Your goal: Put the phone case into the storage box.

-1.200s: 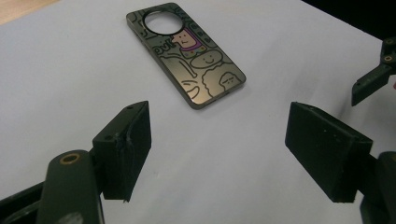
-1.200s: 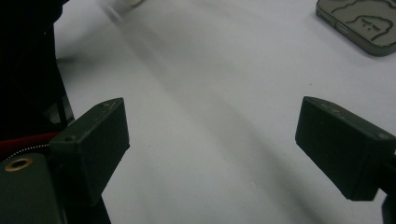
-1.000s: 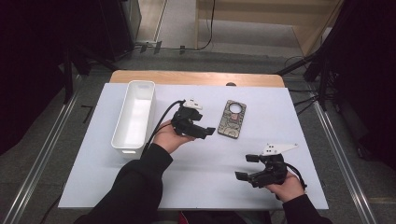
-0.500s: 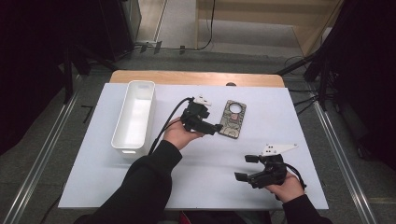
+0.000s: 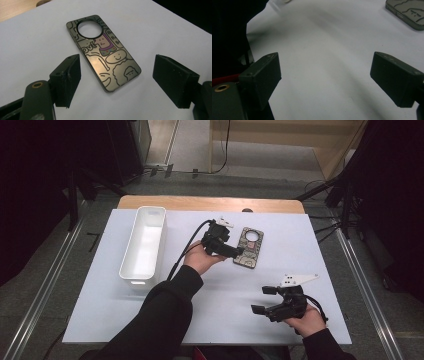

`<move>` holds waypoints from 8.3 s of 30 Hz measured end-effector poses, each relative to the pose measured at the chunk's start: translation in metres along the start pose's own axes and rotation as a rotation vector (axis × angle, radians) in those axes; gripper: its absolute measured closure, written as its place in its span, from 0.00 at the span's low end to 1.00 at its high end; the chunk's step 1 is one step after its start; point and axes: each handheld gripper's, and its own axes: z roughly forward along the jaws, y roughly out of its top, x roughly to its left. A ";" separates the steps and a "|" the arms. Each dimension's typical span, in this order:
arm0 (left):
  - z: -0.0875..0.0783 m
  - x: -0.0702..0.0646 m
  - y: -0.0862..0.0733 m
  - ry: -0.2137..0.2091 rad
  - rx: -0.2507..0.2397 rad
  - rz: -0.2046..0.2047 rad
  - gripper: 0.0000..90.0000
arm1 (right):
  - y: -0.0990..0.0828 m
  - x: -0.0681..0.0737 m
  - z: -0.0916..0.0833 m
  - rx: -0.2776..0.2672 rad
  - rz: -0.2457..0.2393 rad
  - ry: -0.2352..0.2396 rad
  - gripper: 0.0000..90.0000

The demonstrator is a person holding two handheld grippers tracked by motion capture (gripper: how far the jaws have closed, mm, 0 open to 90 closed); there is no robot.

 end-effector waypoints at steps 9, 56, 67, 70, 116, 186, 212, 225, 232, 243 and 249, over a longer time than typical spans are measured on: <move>0.011 -0.003 0.008 0.013 0.000 -0.014 0.25 | 0.000 0.000 0.000 -0.001 0.006 0.003 0.10; 0.059 -0.019 0.023 0.068 -0.002 -0.078 0.24 | -0.001 -0.001 -0.001 -0.005 0.013 0.008 0.10; 0.070 -0.020 0.023 0.058 0.007 -0.087 0.00 | -0.001 -0.001 -0.001 -0.007 0.011 0.009 0.10; 0.072 -0.021 0.022 0.062 0.010 -0.086 0.00 | -0.001 -0.001 -0.001 -0.007 0.011 0.010 0.10; 0.094 -0.022 0.022 0.106 0.050 -0.137 0.00 | -0.001 -0.001 -0.003 -0.017 0.012 0.021 0.10; 0.125 -0.035 -0.006 0.342 0.027 -0.134 0.00 | -0.001 -0.001 -0.003 -0.011 0.015 0.021 0.10; 0.126 -0.039 -0.006 0.394 0.030 -0.135 0.07 | -0.001 -0.002 -0.004 -0.015 0.014 0.013 0.10; 0.125 -0.040 -0.004 0.398 0.042 -0.138 0.08 | -0.001 -0.001 -0.003 -0.011 0.016 0.017 0.10; 0.124 -0.040 -0.004 0.403 0.045 -0.147 0.10 | -0.001 -0.001 -0.003 -0.011 0.015 0.018 0.10; 0.122 -0.038 -0.002 0.391 0.043 -0.175 0.12 | -0.002 -0.001 -0.004 -0.012 0.016 0.018 0.10; 0.120 -0.036 -0.002 0.375 0.046 -0.182 0.12 | -0.002 -0.002 -0.004 -0.013 0.014 0.017 0.10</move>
